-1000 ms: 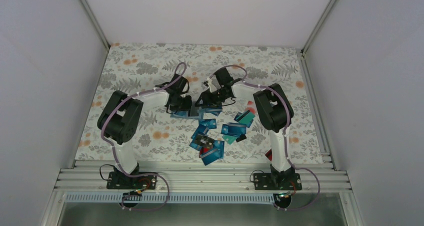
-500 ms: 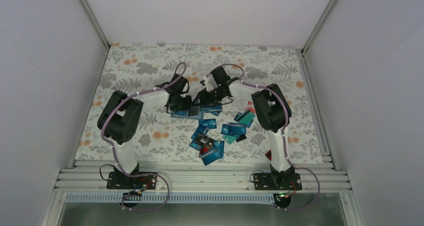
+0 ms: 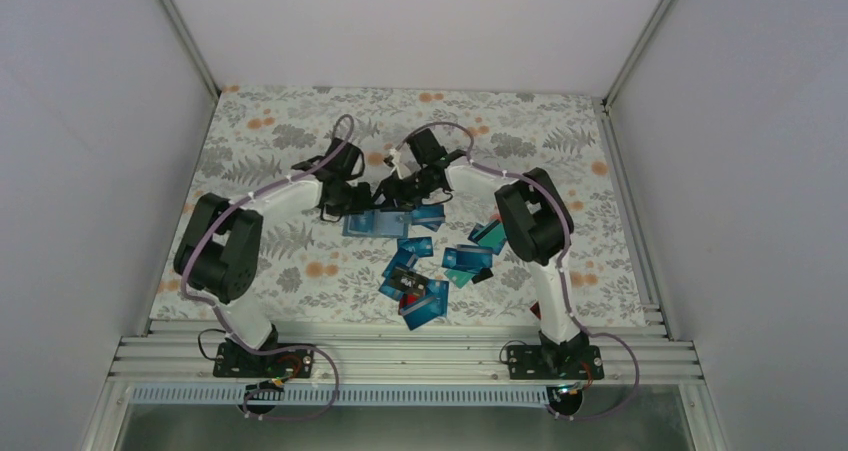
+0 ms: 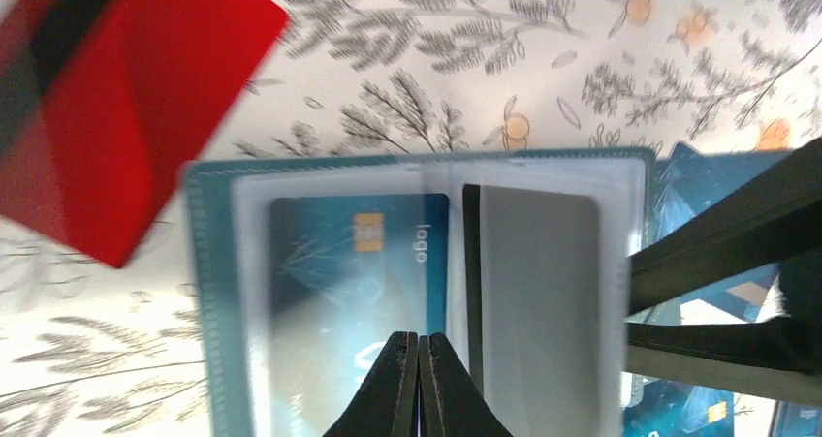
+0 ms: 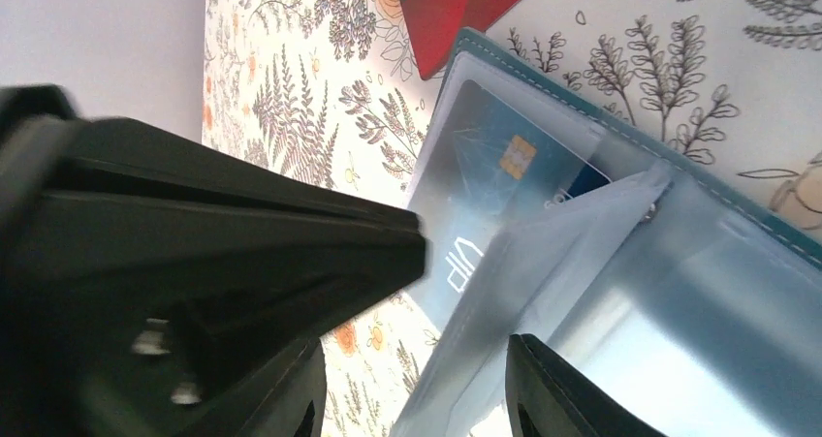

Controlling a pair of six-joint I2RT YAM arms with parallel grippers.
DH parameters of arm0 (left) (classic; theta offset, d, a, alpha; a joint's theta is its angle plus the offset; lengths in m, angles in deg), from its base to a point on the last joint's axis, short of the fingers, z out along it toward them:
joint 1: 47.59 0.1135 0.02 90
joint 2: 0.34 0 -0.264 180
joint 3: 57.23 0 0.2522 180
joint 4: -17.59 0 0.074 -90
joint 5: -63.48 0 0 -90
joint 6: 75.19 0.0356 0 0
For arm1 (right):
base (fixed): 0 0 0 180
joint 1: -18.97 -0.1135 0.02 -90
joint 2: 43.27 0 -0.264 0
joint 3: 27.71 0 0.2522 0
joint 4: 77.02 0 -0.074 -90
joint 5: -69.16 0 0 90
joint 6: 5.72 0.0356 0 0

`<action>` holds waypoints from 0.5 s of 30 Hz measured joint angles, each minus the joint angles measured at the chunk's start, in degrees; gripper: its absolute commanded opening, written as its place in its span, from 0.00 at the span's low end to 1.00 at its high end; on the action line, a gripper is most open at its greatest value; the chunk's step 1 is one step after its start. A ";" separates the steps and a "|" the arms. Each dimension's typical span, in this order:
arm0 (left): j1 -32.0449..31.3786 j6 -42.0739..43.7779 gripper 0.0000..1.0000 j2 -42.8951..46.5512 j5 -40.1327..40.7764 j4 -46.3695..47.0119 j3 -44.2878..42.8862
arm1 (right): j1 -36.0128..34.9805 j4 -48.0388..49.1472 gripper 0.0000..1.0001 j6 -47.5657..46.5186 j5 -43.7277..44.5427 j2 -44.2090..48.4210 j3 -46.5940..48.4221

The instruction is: Put the credit cards into the card holder

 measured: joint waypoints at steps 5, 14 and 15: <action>2.69 0.09 0.02 5.88 1.46 -1.55 0.94 | -1.25 -1.38 0.48 0.33 -0.02 -2.43 3.72; 5.53 1.07 0.02 14.99 3.04 -3.82 8.24 | -3.93 -2.86 0.51 1.86 -1.31 -10.19 12.52; 5.55 1.07 0.02 15.93 3.08 -4.09 9.11 | -4.26 -3.10 0.51 2.08 -1.55 -11.17 13.68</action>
